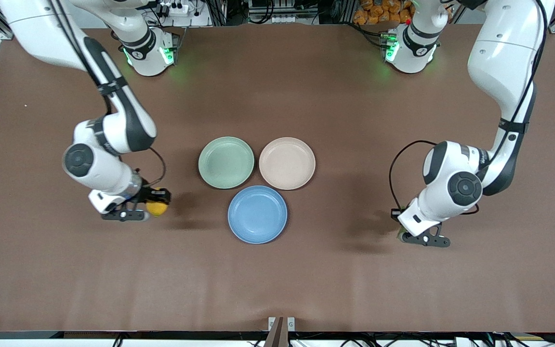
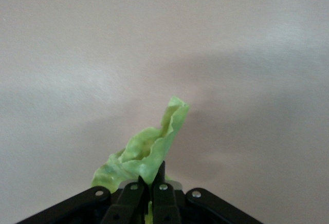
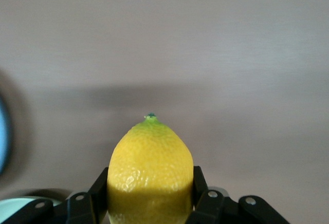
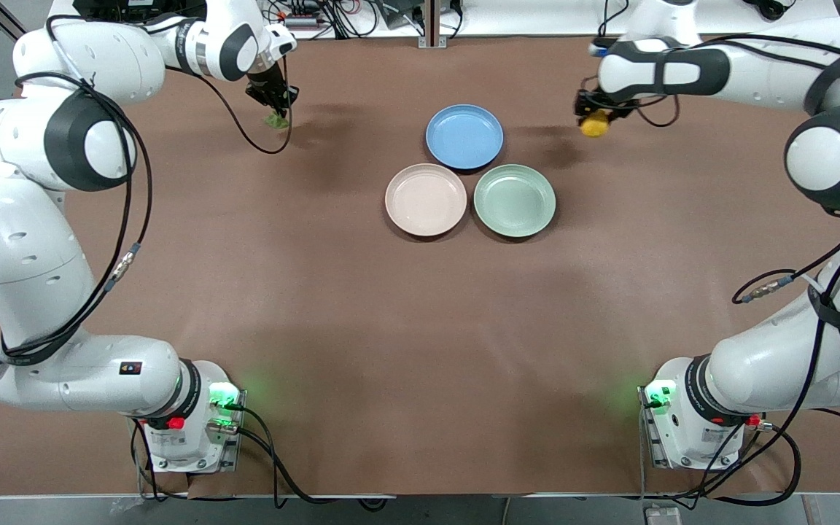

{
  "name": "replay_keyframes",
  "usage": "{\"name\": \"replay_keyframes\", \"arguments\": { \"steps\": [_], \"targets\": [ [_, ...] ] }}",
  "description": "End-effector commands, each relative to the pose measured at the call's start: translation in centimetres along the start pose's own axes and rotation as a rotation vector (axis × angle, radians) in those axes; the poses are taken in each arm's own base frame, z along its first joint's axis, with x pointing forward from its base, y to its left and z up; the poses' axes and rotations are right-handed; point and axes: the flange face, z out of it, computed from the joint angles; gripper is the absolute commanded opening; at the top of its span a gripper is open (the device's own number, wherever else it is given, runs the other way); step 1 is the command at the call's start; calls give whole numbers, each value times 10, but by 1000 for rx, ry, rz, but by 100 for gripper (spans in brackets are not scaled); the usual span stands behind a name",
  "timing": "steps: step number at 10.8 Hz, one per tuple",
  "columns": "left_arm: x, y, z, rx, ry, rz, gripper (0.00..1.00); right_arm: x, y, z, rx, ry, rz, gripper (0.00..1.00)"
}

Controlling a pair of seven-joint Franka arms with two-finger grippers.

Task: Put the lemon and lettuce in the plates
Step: 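Carry the lemon over the blue plate while the left gripper carries lettuce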

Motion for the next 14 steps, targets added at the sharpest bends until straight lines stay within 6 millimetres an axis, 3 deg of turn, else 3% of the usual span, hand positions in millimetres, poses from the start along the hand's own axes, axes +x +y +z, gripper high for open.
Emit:
{"name": "replay_keyframes", "arguments": {
  "steps": [1, 5, 7, 10, 11, 14],
  "targets": [
    [-34, 20, -24, 17, -13, -27, 0, 14, -71, -1, 61, 19, 82, 0],
    [-61, 77, -63, 16, -38, -87, 0, 19, -147, 10, 116, 41, 127, 0],
    [-72, 109, -67, 4, -55, -117, 0, 15, -178, 20, 126, 44, 132, 0],
    [-95, 176, -65, -10, -66, -148, 0, 10, -210, 35, 177, 93, 124, 0],
    [-101, 191, -61, -9, -73, -147, 0, 3, -224, 50, 204, 116, 117, 0],
    [-114, 230, -62, -14, -71, -158, 0, -11, -240, 95, 221, 145, 83, 0]
  ]
}}
